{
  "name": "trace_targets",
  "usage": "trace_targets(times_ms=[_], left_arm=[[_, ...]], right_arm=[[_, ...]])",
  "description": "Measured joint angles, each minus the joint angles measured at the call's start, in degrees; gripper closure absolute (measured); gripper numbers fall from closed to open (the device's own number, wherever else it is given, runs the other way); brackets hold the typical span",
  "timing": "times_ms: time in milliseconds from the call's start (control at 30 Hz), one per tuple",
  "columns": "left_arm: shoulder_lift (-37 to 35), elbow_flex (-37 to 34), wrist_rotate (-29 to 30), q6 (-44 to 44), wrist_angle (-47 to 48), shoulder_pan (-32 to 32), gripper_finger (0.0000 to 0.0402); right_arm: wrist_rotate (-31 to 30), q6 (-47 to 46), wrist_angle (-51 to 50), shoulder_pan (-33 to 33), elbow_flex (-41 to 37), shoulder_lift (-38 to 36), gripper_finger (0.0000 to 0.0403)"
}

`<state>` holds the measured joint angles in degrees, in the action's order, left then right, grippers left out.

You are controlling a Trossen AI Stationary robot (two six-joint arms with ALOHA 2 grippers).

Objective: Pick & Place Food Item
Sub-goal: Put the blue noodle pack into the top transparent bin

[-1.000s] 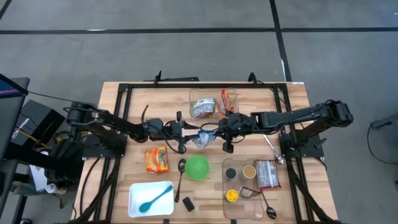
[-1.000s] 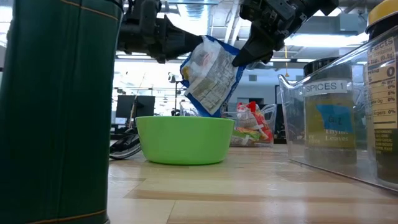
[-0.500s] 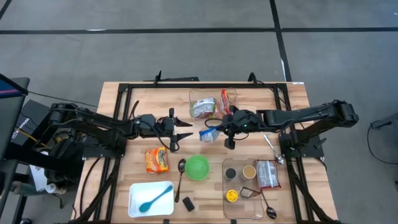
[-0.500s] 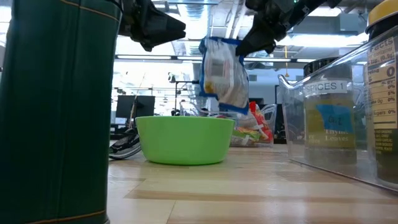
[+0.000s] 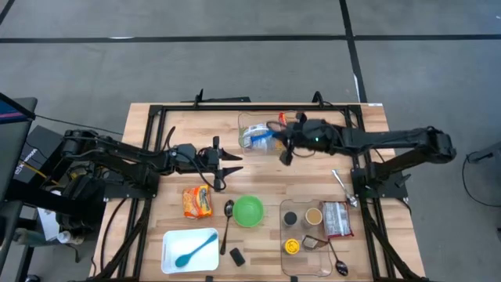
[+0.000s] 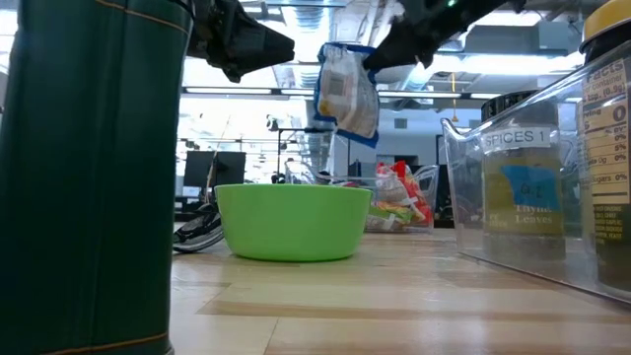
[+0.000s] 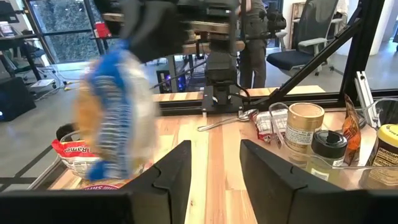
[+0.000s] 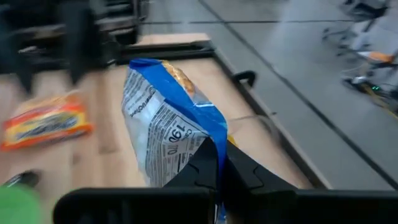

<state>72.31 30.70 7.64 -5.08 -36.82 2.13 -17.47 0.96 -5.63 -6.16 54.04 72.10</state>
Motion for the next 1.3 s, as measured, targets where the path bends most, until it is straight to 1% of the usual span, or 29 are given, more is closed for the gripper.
trace_targets(times_ms=[300, 433, 533, 700, 1000, 1133, 1300], left_arm=[[0.0, 0.0, 0.0, 0.0, -0.1, 0.0, 0.0283], [0.0, 0.0, 0.0, 0.0, -0.1, 0.0, 0.0284], [0.0, 0.0, 0.0, -0.1, -0.2, 0.0, 0.0284], [0.0, 0.0, 0.0, -0.2, -0.6, 0.0, 0.0284], [0.0, 0.0, 0.0, -0.2, -0.7, -0.8, 0.0286], [0.0, 0.0, 0.0, -0.2, -0.7, -1.2, 0.0289], [0.0, 0.0, 0.0, -0.2, -1.0, -1.2, 0.029]], right_arm=[[1.0, 0.1, 4.2, -11.9, 0.0, 0.3, 0.0403], [5.3, 0.1, 5.1, -16.2, 0.0, 0.3, 0.0403], [7.1, 0.1, 6.5, -18.1, 0.0, 0.3, 0.0403], [10.2, -0.6, 10.3, -19.7, 0.0, 0.3, 0.0403], [10.4, -1.9, 11.4, -19.9, 0.0, 0.9, 0.0403], [10.4, -2.1, 12.4, -19.4, 0.1, 4.4, 0.0403], [10.3, -2.0, 11.1, -19.4, 3.8, 11.4, 0.0403]])
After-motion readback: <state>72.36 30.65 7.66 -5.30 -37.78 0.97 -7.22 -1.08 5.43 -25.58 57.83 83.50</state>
